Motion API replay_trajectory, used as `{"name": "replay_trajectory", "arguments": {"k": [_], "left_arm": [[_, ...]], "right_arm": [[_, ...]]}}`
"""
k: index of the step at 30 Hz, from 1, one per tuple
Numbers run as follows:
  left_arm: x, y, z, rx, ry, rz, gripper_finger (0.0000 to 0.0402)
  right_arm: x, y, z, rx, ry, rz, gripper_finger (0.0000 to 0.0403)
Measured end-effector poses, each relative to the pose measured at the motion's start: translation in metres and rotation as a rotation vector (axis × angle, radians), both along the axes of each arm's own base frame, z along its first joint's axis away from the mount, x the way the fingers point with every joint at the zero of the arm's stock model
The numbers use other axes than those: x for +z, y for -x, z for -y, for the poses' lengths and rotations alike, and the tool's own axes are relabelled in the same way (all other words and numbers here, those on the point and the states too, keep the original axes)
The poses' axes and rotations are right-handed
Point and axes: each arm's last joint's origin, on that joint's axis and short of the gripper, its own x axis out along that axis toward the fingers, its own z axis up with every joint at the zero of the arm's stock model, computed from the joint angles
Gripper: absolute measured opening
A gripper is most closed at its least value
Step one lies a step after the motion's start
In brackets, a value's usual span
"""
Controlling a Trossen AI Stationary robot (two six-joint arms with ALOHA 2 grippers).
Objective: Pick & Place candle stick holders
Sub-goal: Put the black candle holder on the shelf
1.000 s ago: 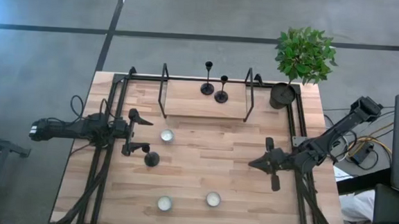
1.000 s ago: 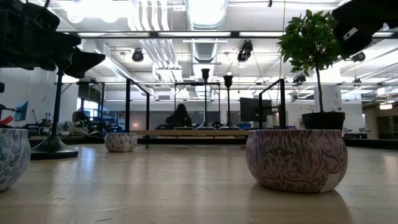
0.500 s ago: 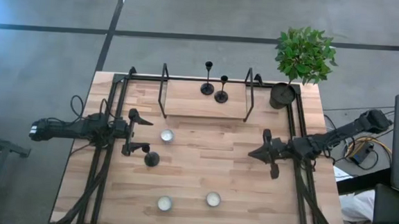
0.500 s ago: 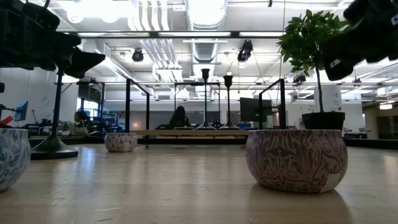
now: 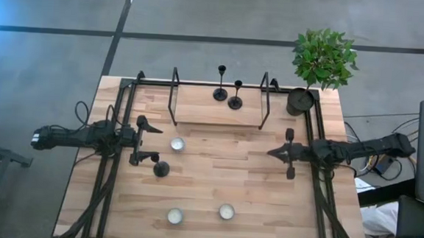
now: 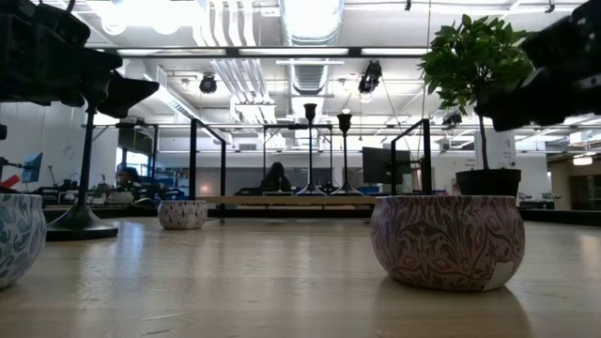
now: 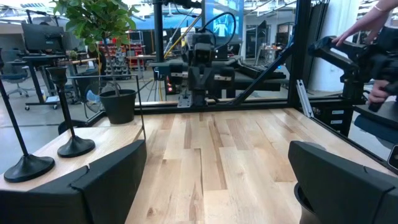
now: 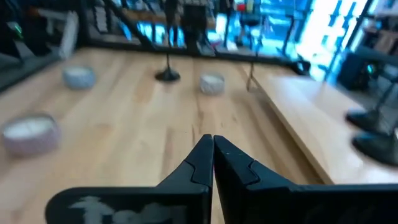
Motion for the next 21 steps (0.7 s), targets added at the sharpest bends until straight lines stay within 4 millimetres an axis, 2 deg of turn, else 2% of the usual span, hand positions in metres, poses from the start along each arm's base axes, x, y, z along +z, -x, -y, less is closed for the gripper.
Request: {"name": "replay_trajectory", "arguments": {"k": [2, 10, 21], "left_arm": [[0.000, 0.000, 0.000, 0.000, 0.000, 0.000, 0.0399], [0.000, 0.000, 0.000, 0.000, 0.000, 0.000, 0.0399], [0.000, 0.000, 0.000, 0.000, 0.000, 0.000, 0.0399]], "right_arm": [[-0.002, 0.002, 0.002, -0.013, 0.006, -0.020, 0.0008], [0.008, 0.007, 0.012, -0.105, 0.093, 0.081, 0.0008], [0.019, 0.016, 0.020, -0.192, 0.078, 0.221, 0.0008]]}}
